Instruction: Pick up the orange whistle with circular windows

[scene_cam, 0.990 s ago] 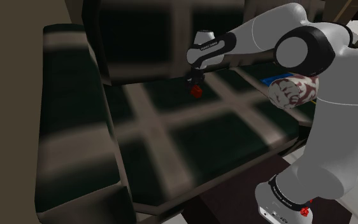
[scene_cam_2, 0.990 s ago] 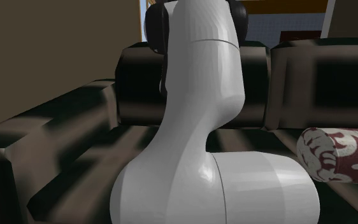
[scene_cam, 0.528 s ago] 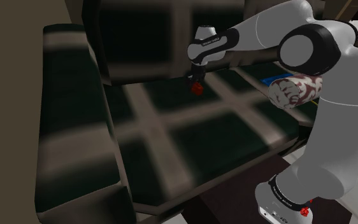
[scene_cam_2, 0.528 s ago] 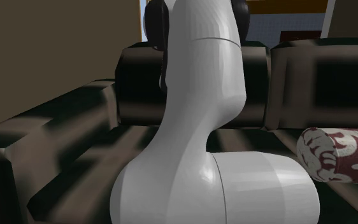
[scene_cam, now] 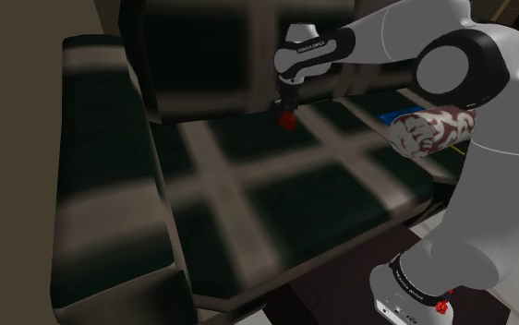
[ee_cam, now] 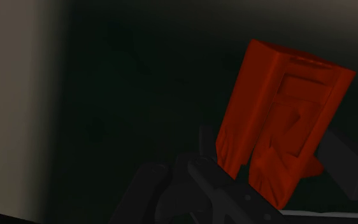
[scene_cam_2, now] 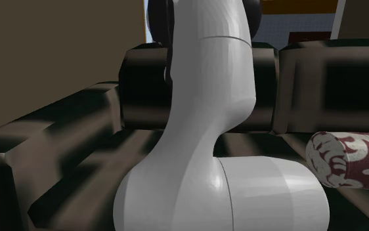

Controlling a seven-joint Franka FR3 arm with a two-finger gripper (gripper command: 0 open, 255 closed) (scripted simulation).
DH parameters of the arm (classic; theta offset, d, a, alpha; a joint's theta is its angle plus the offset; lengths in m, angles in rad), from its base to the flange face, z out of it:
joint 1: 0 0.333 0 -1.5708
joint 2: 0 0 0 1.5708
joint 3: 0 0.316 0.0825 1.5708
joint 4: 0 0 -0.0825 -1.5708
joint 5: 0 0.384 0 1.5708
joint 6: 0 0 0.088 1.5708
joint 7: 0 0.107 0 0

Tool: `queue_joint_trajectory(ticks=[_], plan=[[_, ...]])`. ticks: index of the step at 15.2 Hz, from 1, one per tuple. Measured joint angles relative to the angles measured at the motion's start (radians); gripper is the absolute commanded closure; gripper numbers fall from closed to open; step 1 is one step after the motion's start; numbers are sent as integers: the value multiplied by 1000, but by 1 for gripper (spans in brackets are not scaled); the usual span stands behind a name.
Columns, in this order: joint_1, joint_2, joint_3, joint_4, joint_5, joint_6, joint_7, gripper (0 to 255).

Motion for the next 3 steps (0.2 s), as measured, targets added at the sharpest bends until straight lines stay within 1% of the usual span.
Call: queue_joint_trajectory(ticks=[3], plan=[[0,-12,-1,17,-2,-29,2,255]])
